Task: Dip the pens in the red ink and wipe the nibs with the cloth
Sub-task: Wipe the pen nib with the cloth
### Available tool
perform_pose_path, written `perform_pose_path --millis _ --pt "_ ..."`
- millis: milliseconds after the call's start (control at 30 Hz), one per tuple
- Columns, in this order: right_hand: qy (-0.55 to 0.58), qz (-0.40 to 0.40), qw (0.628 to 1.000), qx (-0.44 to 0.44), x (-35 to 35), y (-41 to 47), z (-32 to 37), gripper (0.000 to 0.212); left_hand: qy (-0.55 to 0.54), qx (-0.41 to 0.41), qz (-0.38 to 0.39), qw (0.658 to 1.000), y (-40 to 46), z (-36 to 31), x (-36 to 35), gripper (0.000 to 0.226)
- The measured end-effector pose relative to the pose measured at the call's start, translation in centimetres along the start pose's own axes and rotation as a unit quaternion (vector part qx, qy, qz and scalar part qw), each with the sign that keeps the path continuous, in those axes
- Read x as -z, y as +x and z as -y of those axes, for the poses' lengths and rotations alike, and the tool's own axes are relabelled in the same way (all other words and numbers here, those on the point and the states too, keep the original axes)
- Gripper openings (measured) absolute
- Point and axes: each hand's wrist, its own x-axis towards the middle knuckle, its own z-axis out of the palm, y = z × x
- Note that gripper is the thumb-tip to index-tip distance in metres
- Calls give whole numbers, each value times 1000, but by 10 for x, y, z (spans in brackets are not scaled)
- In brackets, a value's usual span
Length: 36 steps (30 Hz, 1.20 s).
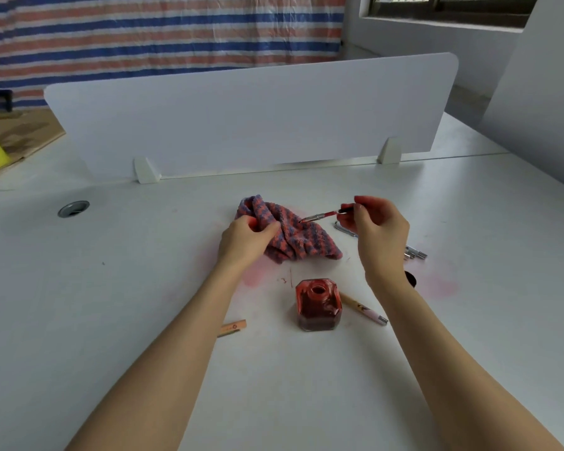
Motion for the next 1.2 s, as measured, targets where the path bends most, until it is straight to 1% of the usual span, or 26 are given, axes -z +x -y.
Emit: perform_pose_path --millis 67,133,200,333,433,500,533,600,667,733,800,867,967,1067,1200 --pt "-12 9 1000 -7 0 1 -2 14 -13 -5 -39 999 2 -4 -3 25" --pt "-17 17 1000 -10 -2 1 -4 14 -60 -30 -65 996 -2 -9 -2 17" --pt "-31 27 999 -5 -4 0 -5 13 -86 -79 -58 991 -10 -13 0 9" --pt "-59 46 997 15 -8 -3 -6 14 -100 -165 -36 981 -27 -16 3 6" --pt "-64 56 996 22 -10 -4 -4 14 -107 -206 -12 973 -35 -16 -1 6" --pt "-57 61 996 21 -10 -3 -2 15 -107 -223 -13 969 -36 -15 -5 6" --pt "-51 62 997 17 -11 -3 -2 16 -106 -230 -12 967 -36 -15 -5 8" --pt "-33 61 998 2 -11 -2 0 16 -97 -243 5 965 -36 -15 -5 19" --pt "-9 65 998 -21 -11 -2 2 17 -63 -250 21 966 -36 -15 -5 31" --pt "5 74 997 -34 -11 -3 5 18 -13 -266 -1 964 -36 -16 -6 31" --pt "-4 95 995 -33 -11 -3 5 17 29 -289 -35 956 -33 -15 -7 24" --pt "-49 138 989 -15 -10 -1 4 12 59 -300 -49 951 -31 -13 -7 20" --pt "-200 197 957 67 -5 0 1 9 93 -313 -49 944 -28 -9 -8 26" --pt "-277 204 934 95 -2 2 0 8 122 -328 -45 936 -24 -5 -11 29" --pt "-327 206 916 107 1 7 3 12 119 -336 -40 934 -21 -4 -13 29"
